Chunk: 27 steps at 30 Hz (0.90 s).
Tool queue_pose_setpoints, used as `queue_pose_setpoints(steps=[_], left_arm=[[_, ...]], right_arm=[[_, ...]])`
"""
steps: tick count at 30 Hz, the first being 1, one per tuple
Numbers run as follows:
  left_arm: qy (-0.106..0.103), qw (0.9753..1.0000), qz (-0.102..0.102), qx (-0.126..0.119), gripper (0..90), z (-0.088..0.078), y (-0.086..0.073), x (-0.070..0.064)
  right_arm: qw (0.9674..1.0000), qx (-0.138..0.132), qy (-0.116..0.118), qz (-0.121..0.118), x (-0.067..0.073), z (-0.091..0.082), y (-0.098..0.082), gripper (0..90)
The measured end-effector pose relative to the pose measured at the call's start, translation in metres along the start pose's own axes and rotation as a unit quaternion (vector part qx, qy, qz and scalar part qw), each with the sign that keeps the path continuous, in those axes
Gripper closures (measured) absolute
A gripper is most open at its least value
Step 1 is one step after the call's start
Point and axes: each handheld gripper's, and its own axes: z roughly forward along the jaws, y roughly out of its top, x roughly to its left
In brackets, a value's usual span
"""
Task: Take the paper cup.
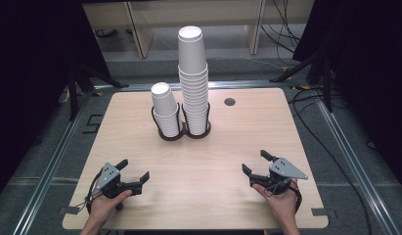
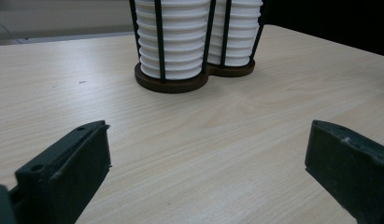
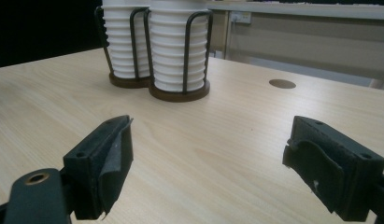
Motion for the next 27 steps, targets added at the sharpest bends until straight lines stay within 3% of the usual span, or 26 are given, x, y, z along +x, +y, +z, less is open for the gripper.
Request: queue_pose_setpoints(steps=[5,7,8,10,13,17,18,19,21,23,24,27], left_arm=[[-0.015,0.9996,0.003,-0.023,0.0,0.004,0.010,-0.004],[-0.024,0.9992,0.010,-0.029,0.0,0.008,0.017,-0.006],[-0.024,0.9992,0.014,-0.029,0.0,0.010,0.020,-0.007],[-0.032,0.9988,0.020,-0.033,0.0,0.014,0.026,-0.010],[-0.042,0.9977,0.040,-0.036,0.0,0.021,0.040,-0.016],[-0.061,0.9947,0.059,-0.058,0.0,0.030,0.062,-0.024],[-0.062,0.9949,0.062,-0.051,0.0,0.031,0.067,-0.026],[-0.066,0.9944,0.061,-0.055,0.0,0.034,0.072,-0.028],[-0.080,0.9919,0.065,-0.075,0.0,0.042,0.082,-0.031],[-0.076,0.9925,0.065,-0.071,0.0,0.045,0.093,-0.034],[-0.080,0.9911,0.069,-0.081,0.0,0.049,0.098,-0.035],[-0.082,0.9901,0.079,-0.083,0.0,0.056,0.117,-0.039]], right_arm=[[1.0000,-0.005,-0.002,0.004,-0.005,0.000,0.003,14.9],[0.9999,-0.013,0.006,0.009,-0.006,0.001,0.006,14.9],[0.9998,-0.016,-0.008,0.009,-0.005,0.000,0.007,14.9],[0.9998,-0.020,0.006,0.007,-0.007,0.000,0.012,14.9],[0.9996,-0.027,0.000,0.003,-0.007,-0.001,0.022,14.8],[0.9990,-0.044,0.006,0.001,-0.007,0.002,0.037,14.8],[0.9988,-0.047,-0.003,-0.015,-0.007,0.002,0.042,14.9],[0.9988,-0.046,0.004,-0.015,-0.006,0.003,0.047,14.9],[0.9985,-0.051,-0.001,-0.020,-0.003,0.005,0.057,14.9],[0.9978,-0.059,0.010,-0.029,-0.002,0.010,0.069,14.9],[0.9983,-0.050,0.005,-0.028,-0.001,0.010,0.076,14.9],[0.9976,-0.057,0.005,-0.039,-0.002,0.018,0.095,14.9]])
